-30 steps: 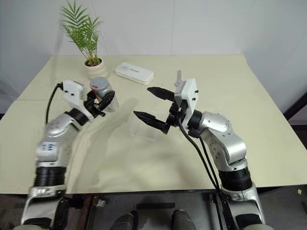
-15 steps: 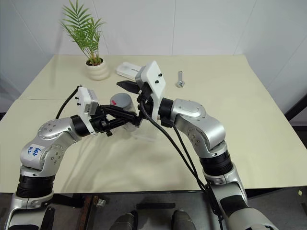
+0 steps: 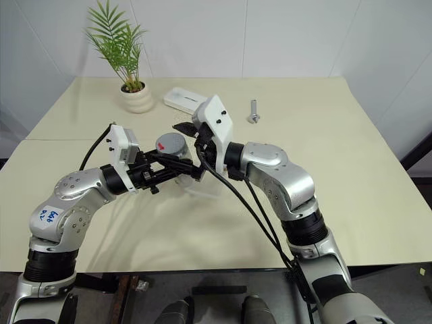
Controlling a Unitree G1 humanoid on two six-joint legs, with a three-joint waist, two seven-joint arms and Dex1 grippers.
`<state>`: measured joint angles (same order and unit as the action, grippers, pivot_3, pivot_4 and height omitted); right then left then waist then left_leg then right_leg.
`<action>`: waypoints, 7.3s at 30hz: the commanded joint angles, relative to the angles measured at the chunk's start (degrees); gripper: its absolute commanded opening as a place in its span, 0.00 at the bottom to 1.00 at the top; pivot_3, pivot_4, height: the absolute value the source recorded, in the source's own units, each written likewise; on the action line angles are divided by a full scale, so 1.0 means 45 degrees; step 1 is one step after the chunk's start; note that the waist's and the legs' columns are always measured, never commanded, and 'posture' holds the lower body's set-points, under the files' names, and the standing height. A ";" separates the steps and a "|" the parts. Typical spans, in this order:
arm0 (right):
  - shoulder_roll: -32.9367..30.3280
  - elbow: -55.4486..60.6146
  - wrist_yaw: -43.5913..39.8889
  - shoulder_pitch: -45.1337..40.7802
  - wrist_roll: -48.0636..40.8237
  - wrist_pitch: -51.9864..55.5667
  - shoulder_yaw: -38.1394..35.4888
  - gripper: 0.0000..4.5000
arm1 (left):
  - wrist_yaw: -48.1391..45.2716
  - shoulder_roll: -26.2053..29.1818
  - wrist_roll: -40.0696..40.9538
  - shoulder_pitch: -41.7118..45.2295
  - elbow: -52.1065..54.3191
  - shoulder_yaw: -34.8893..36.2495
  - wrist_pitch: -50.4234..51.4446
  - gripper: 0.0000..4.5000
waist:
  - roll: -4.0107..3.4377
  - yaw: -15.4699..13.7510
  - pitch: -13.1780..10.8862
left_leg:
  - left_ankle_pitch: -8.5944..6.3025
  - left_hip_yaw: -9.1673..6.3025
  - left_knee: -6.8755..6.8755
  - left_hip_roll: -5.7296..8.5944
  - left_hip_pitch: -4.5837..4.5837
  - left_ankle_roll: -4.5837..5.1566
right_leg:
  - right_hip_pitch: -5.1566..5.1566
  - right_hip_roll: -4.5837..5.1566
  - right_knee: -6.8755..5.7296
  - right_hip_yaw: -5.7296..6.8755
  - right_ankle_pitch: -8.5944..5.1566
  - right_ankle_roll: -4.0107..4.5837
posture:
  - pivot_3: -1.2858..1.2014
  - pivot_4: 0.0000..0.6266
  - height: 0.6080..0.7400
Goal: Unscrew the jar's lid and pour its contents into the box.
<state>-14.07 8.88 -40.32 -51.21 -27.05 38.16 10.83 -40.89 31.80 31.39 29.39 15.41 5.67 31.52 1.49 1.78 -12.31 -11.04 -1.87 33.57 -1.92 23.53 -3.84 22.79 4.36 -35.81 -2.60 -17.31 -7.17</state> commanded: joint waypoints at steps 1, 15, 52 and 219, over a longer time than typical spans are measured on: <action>0.0041 0.0248 -0.0112 -0.0113 -0.0035 -0.0229 -0.0173 0.96 | -0.0047 0.0006 0.0215 0.0099 0.0451 0.0202 -0.0147 0.44 | 0.0000 -0.0003 0.0000 | 0.0000 0.0000 -0.0001 0.0000 0.0000 0.0000 | 0.0001 0.0000 0.0001 0.0000 0.0000 0.0000 | 0.52 0.24 1.00; 0.0016 0.0813 -0.1318 -0.0082 -0.1224 -0.0116 -0.0509 0.57 | -0.1907 0.0649 0.0657 -0.0261 0.0152 0.0212 -0.0494 0.44 | 0.0000 0.0004 0.0000 | 0.0000 0.0001 -0.0014 0.0000 0.0001 0.0000 | 0.0002 0.0000 0.0013 0.0001 -0.0001 0.0002 | 0.52 0.24 1.00; -0.0334 -0.0154 -0.3842 -0.1211 -0.1140 -0.0227 0.0219 0.99 | -0.5062 0.1109 0.1505 0.0006 -0.0954 0.0215 -0.1188 0.44 | 0.0000 0.0006 0.0000 | -0.0021 0.0007 -0.0008 -0.0010 0.0011 0.0022 | 0.0011 -0.0002 0.0021 0.0005 -0.0012 0.0003 | 0.52 0.24 1.00; -0.0754 -0.0867 -0.3781 -0.1865 -0.2333 0.1499 -0.0838 0.99 | -0.5185 0.1863 0.1316 -0.0665 -0.0769 0.0738 -0.0921 0.44 | -0.0001 0.0046 -0.0001 | -0.0032 0.0055 0.0117 -0.0014 0.0144 0.0040 | 0.0183 -0.0016 -0.0118 -0.0055 0.0000 -0.0019 | 0.52 0.24 1.00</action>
<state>-17.89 2.38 -57.67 -58.22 -36.58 44.86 7.02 -63.93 39.21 36.18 25.71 10.20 7.98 27.70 1.49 1.99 -12.32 -11.19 -1.62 34.11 -1.98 24.18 -3.67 23.62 4.29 -36.34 -2.84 -17.31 -7.25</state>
